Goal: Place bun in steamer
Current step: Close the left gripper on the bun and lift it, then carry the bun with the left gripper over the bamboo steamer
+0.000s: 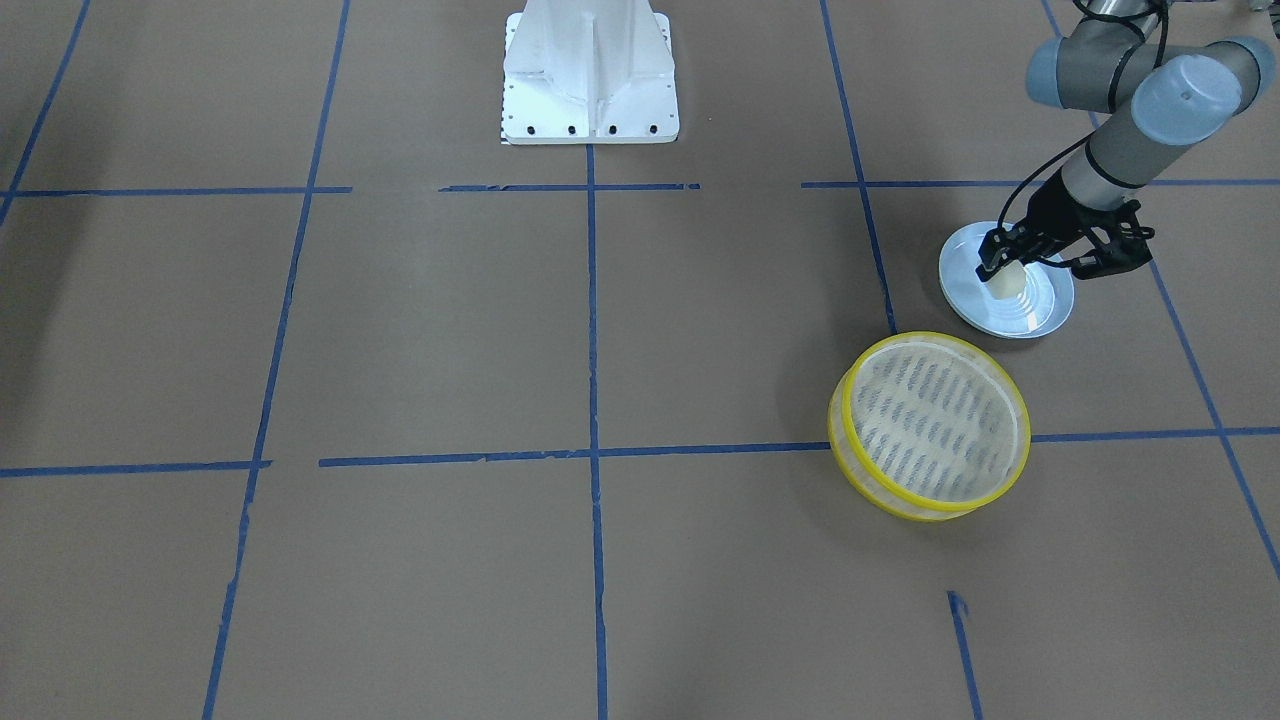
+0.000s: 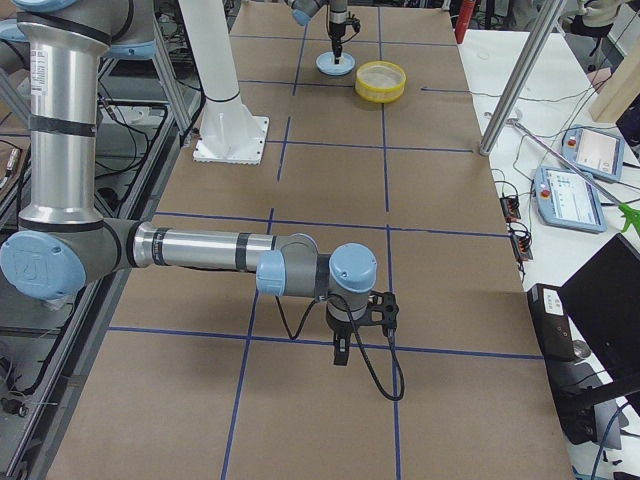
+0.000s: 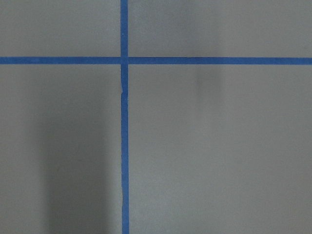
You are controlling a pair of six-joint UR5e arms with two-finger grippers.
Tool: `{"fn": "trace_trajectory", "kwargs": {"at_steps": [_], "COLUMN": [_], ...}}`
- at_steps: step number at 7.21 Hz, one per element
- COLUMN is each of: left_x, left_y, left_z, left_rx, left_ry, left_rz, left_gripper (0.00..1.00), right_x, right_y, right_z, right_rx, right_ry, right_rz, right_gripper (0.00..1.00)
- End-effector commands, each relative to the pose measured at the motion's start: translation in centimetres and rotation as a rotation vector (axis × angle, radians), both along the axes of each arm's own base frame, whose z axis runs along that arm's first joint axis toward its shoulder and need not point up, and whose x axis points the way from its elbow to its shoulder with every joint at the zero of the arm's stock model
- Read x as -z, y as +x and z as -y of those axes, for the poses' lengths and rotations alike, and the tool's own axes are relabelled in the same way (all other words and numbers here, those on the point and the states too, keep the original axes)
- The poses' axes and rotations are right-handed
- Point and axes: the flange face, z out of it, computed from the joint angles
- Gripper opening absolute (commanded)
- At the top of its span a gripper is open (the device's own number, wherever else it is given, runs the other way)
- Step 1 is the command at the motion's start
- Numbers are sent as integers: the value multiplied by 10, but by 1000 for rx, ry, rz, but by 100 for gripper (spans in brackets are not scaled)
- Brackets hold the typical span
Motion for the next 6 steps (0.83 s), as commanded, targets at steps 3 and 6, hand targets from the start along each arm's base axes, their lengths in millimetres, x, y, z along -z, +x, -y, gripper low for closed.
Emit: {"fn": "trace_trajectory", "kwargs": {"at_steps": [3,6], "left_x": [98,126], "left_y": [-8,48], "left_z": [56,154], "left_rx": [113,195], "left_ry": [102,107], "left_rz": [-124,-21], "left_gripper": [45,42], "right_x": [0,0], "right_y": [0,0], "right_z": [0,0], "right_rx": [0,0], "right_ry": [0,0], "right_rz": [0,0], "right_gripper": [100,100]}}
